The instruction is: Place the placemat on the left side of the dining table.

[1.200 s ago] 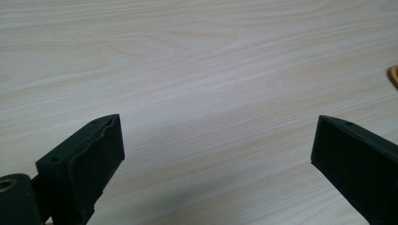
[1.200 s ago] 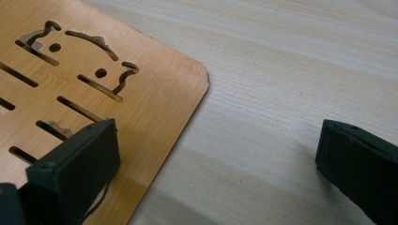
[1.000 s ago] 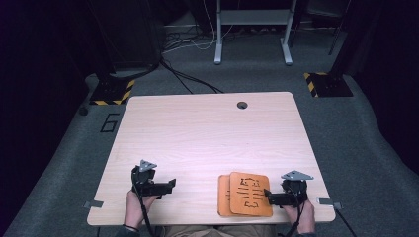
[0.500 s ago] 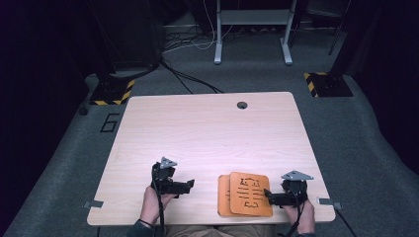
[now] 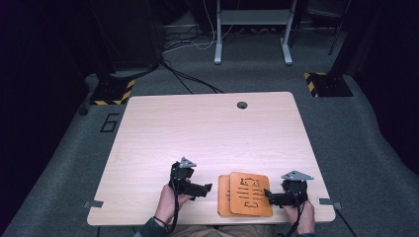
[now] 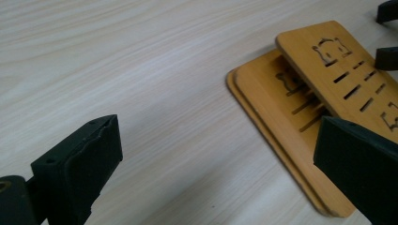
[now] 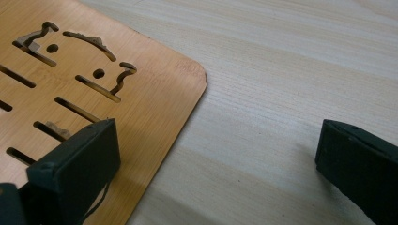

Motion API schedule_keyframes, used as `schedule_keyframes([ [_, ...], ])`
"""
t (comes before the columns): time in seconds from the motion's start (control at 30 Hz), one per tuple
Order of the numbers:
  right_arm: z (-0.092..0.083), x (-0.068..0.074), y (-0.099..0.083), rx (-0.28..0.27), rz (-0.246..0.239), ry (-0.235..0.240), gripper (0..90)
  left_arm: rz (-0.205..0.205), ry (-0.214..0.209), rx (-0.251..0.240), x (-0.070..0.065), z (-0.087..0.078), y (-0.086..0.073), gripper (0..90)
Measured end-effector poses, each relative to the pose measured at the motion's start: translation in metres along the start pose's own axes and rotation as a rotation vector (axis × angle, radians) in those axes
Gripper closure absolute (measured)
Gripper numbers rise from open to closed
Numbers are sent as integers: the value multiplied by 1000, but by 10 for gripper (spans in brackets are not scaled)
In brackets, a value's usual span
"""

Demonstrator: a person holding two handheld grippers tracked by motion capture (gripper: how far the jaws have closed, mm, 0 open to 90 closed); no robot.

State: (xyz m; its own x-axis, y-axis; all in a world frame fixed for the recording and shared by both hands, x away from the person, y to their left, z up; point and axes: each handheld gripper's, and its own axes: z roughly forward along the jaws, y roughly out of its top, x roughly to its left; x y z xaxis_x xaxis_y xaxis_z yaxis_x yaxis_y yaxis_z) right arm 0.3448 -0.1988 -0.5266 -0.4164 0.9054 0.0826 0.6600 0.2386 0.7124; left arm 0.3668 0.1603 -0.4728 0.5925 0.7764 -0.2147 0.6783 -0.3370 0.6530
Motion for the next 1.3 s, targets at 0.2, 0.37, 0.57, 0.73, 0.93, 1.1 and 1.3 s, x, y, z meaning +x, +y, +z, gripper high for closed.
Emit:
schedule_keyframes([
  [0.2, 0, 0, 0, -1, -1, -3, 0, 20, -50, 20, -14, 13, 8, 14],
  [0.37, 0, 0, 0, -2, 2, -3, 0, 30, -88, 40, -23, 22, 13, 4],
  [0.57, 0, 0, 0, -2, 2, -5, 0, 29, -139, 72, -34, 34, 17, 1],
  [0.73, 0, 0, 0, -3, 2, -6, 0, 20, -194, 113, -43, 46, 22, 1],
  [0.93, 0, 0, 0, -3, 3, -7, 0, 15, -214, 135, -52, 52, 27, 5],
  [1.1, 0, 0, 0, -3, 4, -7, 0, 16, -227, 151, -56, 57, 29, 19],
  [1.3, 0, 0, 0, -3, 4, -8, 0, -9, -258, 176, -60, 65, 31, 29],
])
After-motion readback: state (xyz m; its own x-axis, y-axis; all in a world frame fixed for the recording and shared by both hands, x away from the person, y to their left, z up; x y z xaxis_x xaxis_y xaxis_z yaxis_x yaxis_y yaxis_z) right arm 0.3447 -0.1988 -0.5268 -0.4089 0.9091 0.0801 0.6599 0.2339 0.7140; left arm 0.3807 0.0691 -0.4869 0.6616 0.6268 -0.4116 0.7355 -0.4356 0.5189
